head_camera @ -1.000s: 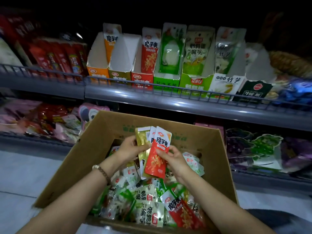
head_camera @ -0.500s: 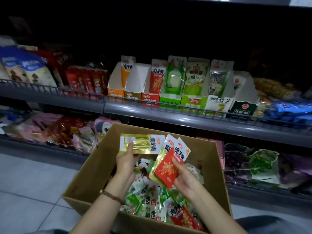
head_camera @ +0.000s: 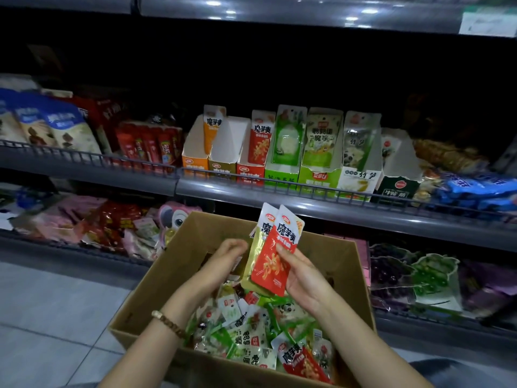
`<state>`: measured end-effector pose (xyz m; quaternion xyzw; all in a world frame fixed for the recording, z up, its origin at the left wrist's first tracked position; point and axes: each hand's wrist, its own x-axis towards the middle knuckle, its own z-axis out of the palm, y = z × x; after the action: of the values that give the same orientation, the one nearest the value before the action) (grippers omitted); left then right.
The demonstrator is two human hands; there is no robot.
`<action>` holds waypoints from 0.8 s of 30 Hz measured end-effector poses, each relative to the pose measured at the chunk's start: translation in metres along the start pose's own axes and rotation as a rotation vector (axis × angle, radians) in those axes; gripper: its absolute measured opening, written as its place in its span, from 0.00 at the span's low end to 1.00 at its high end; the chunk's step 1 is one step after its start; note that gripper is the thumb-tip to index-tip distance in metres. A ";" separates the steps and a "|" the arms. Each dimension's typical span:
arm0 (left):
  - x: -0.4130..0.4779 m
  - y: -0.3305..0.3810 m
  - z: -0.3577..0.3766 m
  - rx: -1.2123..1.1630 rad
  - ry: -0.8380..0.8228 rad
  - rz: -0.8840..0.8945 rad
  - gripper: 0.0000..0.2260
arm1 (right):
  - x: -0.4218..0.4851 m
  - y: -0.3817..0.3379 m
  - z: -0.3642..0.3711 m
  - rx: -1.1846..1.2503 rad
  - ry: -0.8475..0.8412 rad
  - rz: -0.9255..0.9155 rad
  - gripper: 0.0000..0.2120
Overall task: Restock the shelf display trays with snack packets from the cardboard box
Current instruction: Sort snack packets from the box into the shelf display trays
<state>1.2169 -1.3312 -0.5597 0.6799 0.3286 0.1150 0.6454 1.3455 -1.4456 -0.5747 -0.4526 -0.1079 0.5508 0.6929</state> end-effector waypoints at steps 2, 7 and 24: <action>0.000 -0.001 0.005 -0.121 -0.146 -0.053 0.23 | 0.001 0.001 0.007 -0.026 0.014 -0.019 0.16; -0.002 -0.003 0.013 -0.414 -0.184 -0.122 0.19 | 0.005 0.007 0.021 -0.227 0.176 -0.184 0.14; 0.023 0.037 -0.050 -0.323 0.080 0.079 0.07 | 0.043 -0.104 0.040 -0.673 -0.005 -0.220 0.26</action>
<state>1.2165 -1.2757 -0.5235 0.5746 0.3045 0.2185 0.7276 1.4053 -1.3863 -0.4898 -0.6397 -0.3334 0.4075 0.5599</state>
